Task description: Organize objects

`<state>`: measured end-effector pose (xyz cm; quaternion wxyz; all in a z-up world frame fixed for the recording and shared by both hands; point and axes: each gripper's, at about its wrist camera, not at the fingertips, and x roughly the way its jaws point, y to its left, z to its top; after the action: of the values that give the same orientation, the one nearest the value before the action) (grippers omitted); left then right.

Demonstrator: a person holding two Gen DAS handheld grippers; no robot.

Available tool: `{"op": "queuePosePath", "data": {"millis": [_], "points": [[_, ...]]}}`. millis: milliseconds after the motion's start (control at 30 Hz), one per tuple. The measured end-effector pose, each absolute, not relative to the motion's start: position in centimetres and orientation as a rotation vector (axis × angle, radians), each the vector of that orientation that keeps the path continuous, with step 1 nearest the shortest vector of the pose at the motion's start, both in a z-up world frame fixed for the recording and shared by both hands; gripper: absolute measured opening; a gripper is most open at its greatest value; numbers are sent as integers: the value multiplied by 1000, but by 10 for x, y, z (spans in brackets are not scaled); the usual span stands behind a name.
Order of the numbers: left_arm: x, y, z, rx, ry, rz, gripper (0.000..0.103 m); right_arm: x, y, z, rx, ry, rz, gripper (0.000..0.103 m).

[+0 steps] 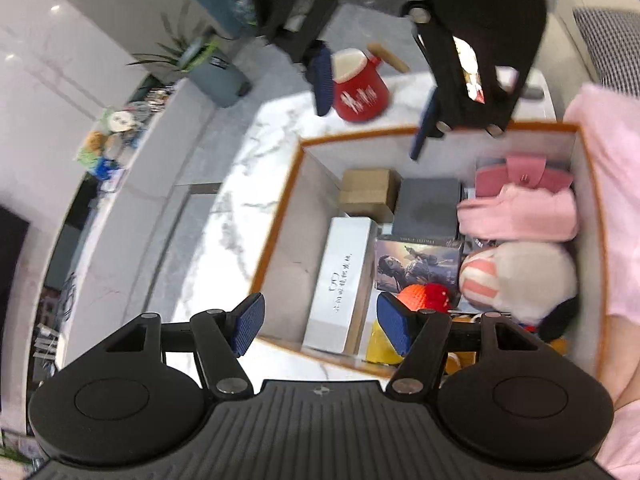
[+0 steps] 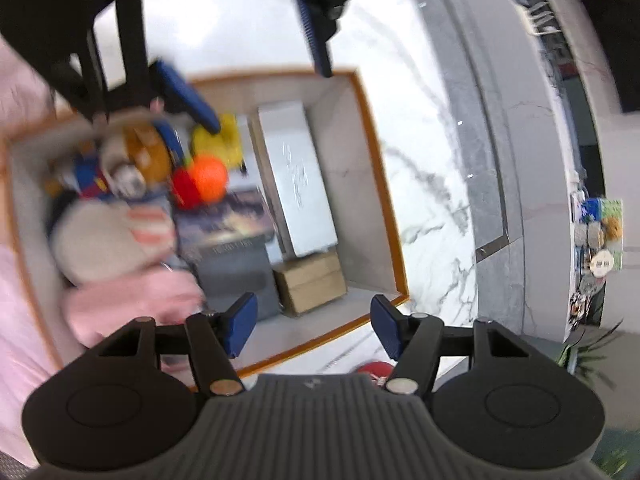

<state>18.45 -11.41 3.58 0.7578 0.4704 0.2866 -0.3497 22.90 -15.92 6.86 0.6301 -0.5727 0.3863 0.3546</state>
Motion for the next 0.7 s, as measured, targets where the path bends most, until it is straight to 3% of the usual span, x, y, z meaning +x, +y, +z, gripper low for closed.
{"op": "queuePosePath", "data": {"millis": [300,433,600,700], "points": [[125,-73,106,713,534,-611,87,162,-183,139,-853,699,748,71],[97,-57,126,575,458,-526,87,133,-195,162,-635,639,653,74],[61,-32,141,339,343,-413,98,89,-209,171,-437,545,503,86],[44,-20,140,213,288,-314,99,65,-218,165,-325,493,446,90]]}}
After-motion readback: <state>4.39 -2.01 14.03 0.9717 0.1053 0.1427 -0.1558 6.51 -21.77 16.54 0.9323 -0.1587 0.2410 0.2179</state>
